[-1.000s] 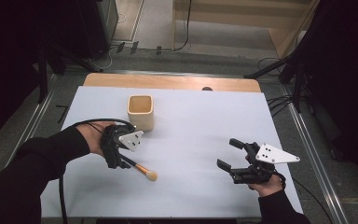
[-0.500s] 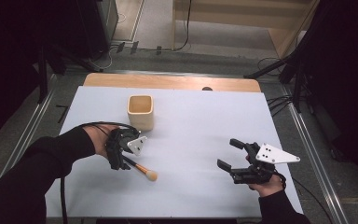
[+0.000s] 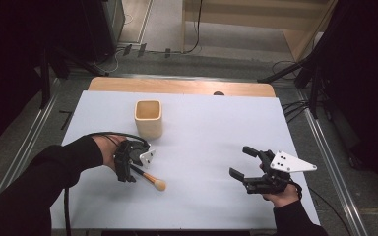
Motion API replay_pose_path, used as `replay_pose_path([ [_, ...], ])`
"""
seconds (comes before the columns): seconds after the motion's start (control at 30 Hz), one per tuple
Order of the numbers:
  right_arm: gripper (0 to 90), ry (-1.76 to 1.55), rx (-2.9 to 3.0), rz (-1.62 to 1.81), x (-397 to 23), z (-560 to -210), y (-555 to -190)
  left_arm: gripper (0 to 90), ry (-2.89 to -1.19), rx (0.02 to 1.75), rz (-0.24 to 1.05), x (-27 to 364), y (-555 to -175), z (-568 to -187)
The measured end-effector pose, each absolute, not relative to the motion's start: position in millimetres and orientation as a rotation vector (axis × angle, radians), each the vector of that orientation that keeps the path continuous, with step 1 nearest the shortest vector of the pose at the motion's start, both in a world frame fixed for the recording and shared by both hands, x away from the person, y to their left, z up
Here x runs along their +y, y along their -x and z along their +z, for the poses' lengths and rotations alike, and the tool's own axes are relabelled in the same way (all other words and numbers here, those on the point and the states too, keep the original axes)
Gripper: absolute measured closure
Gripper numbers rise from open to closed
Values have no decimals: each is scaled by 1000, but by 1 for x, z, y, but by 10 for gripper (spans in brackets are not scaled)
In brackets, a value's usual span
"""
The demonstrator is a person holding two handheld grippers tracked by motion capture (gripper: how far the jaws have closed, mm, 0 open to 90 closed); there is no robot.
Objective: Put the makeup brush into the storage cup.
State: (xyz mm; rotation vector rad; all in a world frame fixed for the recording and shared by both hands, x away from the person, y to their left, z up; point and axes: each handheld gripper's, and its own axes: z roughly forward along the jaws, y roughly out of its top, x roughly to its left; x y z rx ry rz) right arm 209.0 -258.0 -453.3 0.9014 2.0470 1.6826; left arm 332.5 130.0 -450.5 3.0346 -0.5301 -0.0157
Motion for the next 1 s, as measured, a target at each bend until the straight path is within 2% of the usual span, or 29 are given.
replay_pose_path([
  [0.67, 144, -896, 2047, 1685, -258, -453, -209, 326, -3106, -530, -46, 127, -343, -469],
  [0.83, 145, -895, 2048, 1685, -258, -453, -209, 347, -3093, -581, -28, 128, -342, -471],
  [1.0, 145, -895, 2051, 1684, -257, -453, -209, 350, -3035, -717, 1, 129, -341, -471],
])
